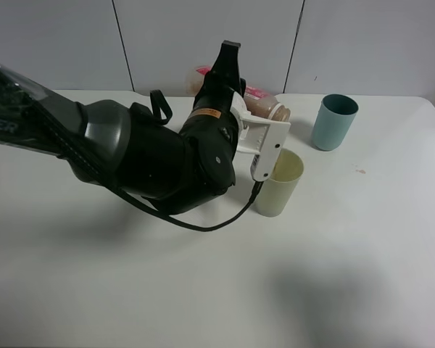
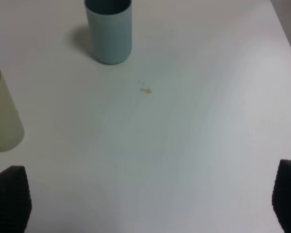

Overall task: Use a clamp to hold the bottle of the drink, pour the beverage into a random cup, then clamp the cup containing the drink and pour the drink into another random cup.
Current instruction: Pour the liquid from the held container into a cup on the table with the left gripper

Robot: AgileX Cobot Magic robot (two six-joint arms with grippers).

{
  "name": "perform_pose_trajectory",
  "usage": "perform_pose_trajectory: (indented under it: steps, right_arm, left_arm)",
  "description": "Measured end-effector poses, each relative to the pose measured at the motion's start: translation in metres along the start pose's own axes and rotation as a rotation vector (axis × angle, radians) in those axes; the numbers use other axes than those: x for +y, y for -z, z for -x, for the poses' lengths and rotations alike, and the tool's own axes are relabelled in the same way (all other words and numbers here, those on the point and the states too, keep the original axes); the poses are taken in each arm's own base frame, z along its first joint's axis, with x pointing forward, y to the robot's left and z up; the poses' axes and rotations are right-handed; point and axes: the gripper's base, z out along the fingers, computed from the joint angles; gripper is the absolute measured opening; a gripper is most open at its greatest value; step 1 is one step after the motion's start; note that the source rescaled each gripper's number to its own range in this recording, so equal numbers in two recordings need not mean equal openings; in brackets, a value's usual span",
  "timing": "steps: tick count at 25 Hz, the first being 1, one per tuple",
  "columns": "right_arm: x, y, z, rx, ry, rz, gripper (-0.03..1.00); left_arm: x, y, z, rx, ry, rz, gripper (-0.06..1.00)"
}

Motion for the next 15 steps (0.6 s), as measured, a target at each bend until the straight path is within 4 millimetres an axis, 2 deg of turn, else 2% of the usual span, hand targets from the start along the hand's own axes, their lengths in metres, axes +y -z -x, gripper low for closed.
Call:
perform_pose_trajectory:
  steps: [15]
  right_arm:
    - [0.0, 0.0, 0.0, 0.0, 0.0, 0.0, 1.0]
  left_arm:
    - [0.0011, 0.0, -0.0012, 0.013, -0.068, 0.012, 0.04]
